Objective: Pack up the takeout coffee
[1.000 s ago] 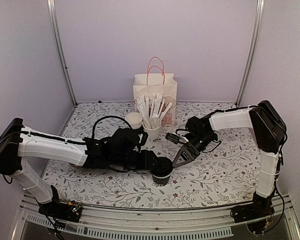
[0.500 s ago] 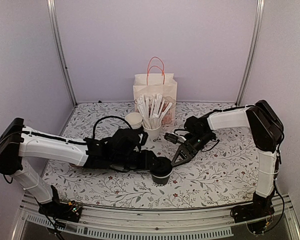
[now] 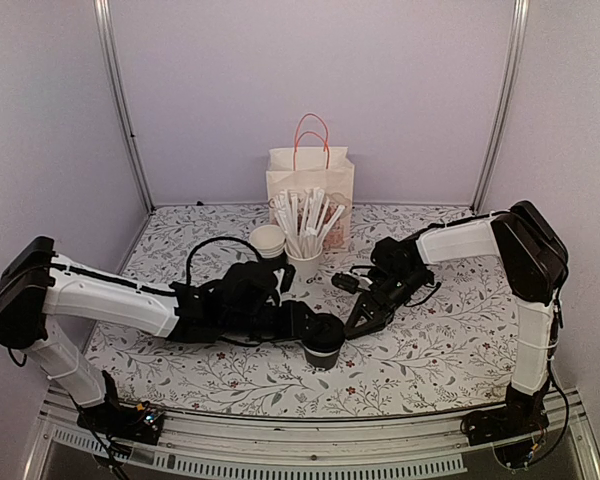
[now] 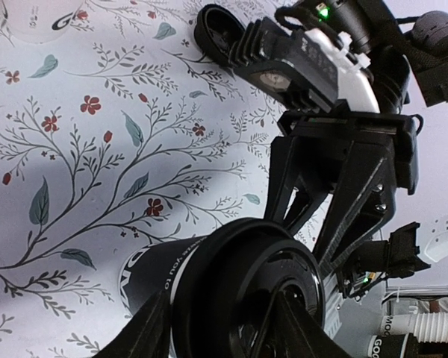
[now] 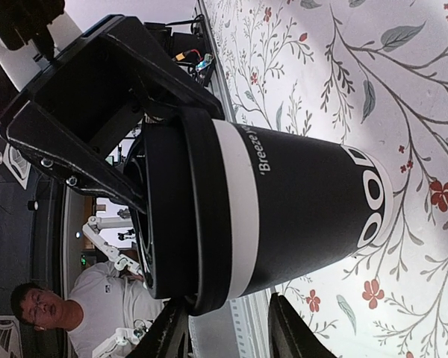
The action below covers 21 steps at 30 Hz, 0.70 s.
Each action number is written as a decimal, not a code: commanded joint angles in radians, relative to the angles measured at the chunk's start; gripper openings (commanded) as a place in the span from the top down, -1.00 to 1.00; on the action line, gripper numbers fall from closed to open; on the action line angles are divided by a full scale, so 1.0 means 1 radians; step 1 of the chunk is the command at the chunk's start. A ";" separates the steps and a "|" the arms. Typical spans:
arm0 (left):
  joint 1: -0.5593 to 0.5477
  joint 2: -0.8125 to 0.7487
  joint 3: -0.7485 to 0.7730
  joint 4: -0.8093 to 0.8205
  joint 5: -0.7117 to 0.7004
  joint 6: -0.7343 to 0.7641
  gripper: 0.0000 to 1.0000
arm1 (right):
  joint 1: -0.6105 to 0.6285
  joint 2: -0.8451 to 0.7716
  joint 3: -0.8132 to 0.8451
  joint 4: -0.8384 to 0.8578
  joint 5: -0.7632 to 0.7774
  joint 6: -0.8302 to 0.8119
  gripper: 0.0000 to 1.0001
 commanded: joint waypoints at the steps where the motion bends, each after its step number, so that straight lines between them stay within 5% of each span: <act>1: -0.021 0.085 -0.093 -0.051 0.099 -0.049 0.06 | 0.015 0.085 -0.028 0.062 0.249 -0.011 0.28; 10: -0.030 0.031 -0.082 -0.019 0.061 -0.006 -0.01 | 0.016 -0.005 0.053 -0.031 0.040 -0.146 0.15; 21: -0.028 -0.049 0.012 -0.079 0.007 0.077 -0.27 | 0.016 -0.078 0.073 -0.082 0.031 -0.210 -0.01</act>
